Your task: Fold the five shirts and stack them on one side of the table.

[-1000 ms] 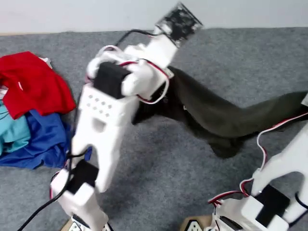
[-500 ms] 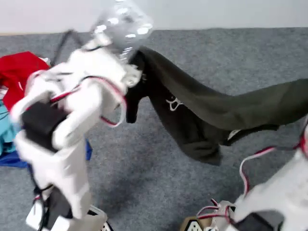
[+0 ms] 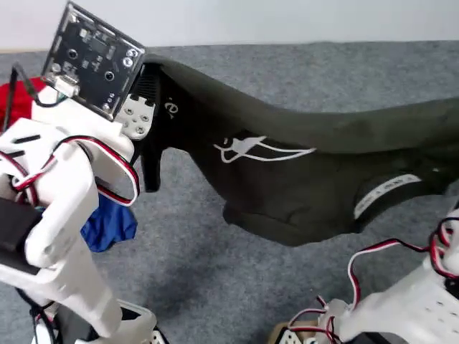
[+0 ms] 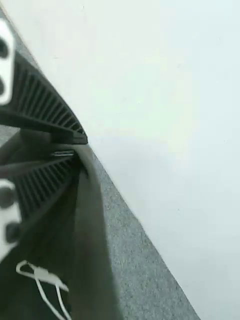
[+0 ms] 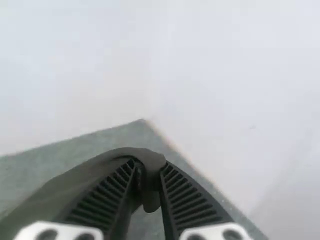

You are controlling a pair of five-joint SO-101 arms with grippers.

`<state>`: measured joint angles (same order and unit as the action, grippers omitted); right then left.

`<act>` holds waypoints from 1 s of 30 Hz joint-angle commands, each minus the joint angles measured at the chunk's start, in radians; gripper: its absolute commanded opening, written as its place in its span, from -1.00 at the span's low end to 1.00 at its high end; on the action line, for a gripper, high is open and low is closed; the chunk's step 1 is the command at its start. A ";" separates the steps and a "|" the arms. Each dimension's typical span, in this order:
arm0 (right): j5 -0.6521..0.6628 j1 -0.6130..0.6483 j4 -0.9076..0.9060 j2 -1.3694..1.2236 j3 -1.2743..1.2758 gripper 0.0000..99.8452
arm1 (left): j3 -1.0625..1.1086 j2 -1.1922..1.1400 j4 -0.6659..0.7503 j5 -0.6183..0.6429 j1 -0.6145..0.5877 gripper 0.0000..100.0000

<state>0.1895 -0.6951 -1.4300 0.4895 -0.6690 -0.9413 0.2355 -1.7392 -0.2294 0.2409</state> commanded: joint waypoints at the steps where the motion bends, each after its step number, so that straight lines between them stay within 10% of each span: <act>1: -0.012 -0.027 0.059 0.018 -0.009 -0.98 | 0.027 0.028 -0.015 -0.046 -0.006 -1.00; 30: -0.012 -0.028 0.263 0.297 -0.011 -0.98 | 0.348 0.575 -0.015 -0.199 0.029 -1.00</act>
<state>0.1834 -0.7119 -1.2106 0.7718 -0.6705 -0.5961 0.7940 -1.7407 -0.4212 0.2731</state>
